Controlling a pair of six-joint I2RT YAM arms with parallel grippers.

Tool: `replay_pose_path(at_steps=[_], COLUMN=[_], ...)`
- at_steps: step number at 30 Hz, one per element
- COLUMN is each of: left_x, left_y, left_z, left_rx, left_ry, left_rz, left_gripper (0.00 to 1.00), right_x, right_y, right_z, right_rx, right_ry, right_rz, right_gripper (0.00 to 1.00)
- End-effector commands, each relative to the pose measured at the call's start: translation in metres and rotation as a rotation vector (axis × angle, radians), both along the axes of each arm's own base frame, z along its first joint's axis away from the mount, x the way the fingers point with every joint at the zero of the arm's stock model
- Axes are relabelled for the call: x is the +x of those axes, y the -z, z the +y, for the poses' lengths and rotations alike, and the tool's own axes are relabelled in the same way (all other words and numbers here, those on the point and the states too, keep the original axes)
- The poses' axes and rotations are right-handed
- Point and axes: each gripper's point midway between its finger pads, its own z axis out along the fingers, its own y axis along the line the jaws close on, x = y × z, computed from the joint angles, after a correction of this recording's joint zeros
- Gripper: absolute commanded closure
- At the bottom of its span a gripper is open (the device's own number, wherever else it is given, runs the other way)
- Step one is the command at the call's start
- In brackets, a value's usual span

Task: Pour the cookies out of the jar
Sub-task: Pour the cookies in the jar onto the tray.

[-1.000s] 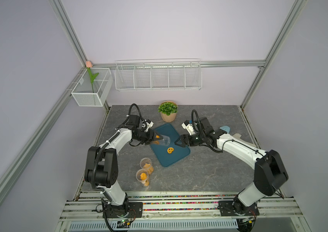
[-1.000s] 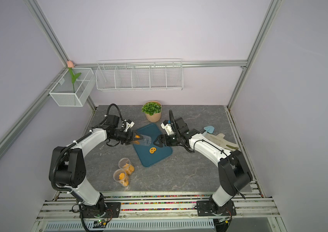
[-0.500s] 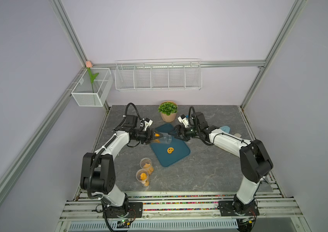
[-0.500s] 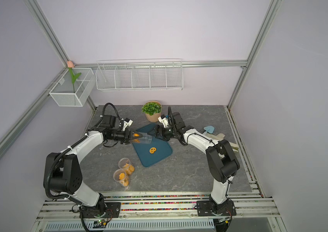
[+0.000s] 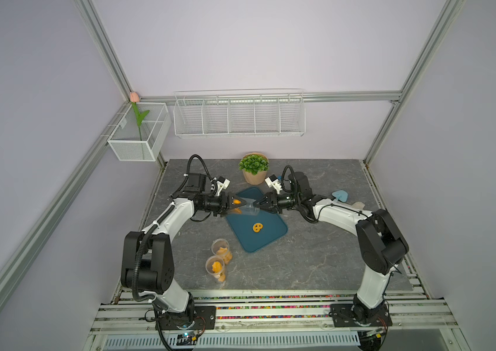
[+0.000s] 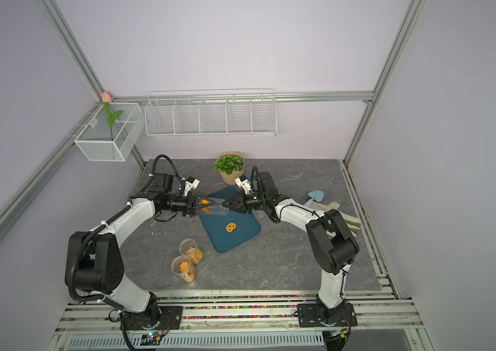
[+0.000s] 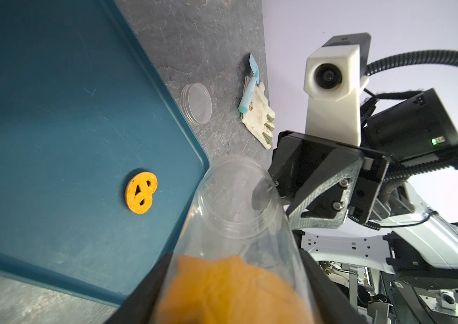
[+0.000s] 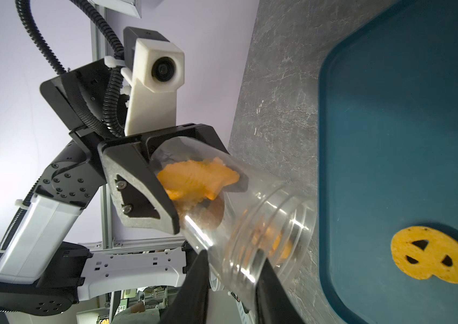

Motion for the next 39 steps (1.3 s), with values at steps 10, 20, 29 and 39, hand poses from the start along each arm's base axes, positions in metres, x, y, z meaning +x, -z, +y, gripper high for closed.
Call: replay_pose_path(at_steps=[10,20,29,39], left_x=[-0.001,-0.001,-0.001,0.002], left_y=[-0.014,-0.019,-0.022,-0.025], left_z=[-0.003,0.006,0.01,0.017], left_rx=[-0.058,-0.075,-0.086,-0.108], left_ry=[0.001,-0.033,-0.045,-0.073], left_rz=[-0.021,-0.027,-0.034,-0.03], left_gripper=[0.29,0.24,0.18,0.19], right_x=[-0.009,-0.008,-0.006,-0.001], right_y=[-0.011,-0.003,-0.002,0.003], right_z=[0.008,0.001,-0.005,-0.016], right_rx=[0.104,0.086,0.087,0.086], right_ry=[-0.028,0.002,0.014,0.046], right_rz=[0.016,0.022,0.022,0.034], right_gripper=[0.91,0.94,0.94,0.94])
